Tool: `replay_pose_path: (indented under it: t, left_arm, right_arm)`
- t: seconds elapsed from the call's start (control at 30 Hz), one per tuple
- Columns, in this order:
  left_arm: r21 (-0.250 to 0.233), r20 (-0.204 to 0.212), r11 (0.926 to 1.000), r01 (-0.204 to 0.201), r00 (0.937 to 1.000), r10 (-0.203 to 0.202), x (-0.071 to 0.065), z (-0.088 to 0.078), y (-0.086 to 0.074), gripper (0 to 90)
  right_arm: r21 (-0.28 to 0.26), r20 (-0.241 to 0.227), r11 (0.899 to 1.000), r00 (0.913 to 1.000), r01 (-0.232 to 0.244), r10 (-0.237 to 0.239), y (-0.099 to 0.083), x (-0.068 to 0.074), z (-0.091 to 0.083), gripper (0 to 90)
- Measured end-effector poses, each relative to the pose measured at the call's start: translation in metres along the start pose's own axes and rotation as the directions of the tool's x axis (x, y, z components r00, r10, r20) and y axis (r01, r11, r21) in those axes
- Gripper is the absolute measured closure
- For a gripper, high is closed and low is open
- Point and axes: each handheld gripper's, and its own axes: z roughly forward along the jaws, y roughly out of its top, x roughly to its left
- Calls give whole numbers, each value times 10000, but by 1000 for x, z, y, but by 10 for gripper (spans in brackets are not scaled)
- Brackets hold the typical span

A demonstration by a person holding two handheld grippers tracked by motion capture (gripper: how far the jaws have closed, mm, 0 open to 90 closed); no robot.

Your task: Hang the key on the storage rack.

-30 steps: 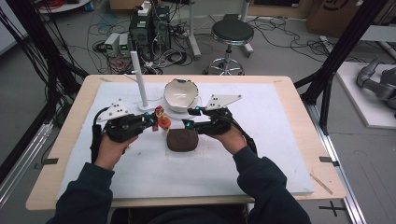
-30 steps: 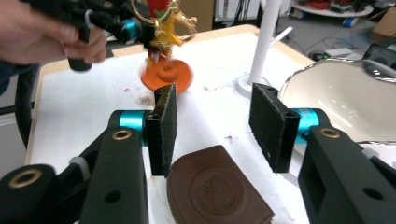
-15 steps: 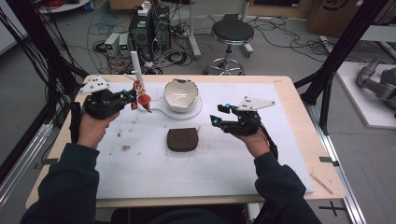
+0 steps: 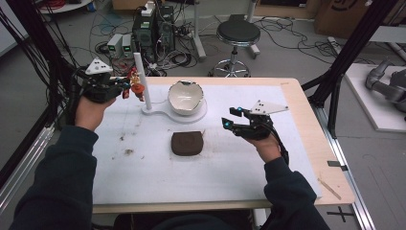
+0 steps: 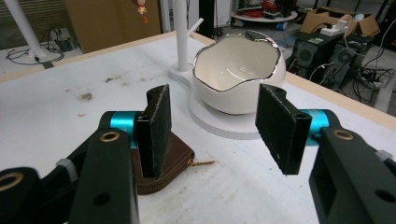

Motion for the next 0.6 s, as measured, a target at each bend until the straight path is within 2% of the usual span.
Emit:
replay_pose_path:
  t: [0.4, 0.6]
  left_arm:
    - [465, -371, 9987, 196, 9992, -179, 9, 19, -5, 866]
    - [459, -505, 9983, 366, 9981, -342, 14, 25, -7, 866]
  right_arm:
    - [120, -116, 9999, 9999, 108, -106, -1, 2, 4, 467]
    - [95, -178, 10000, 9998, 12, -10, -2, 1, 4, 467]
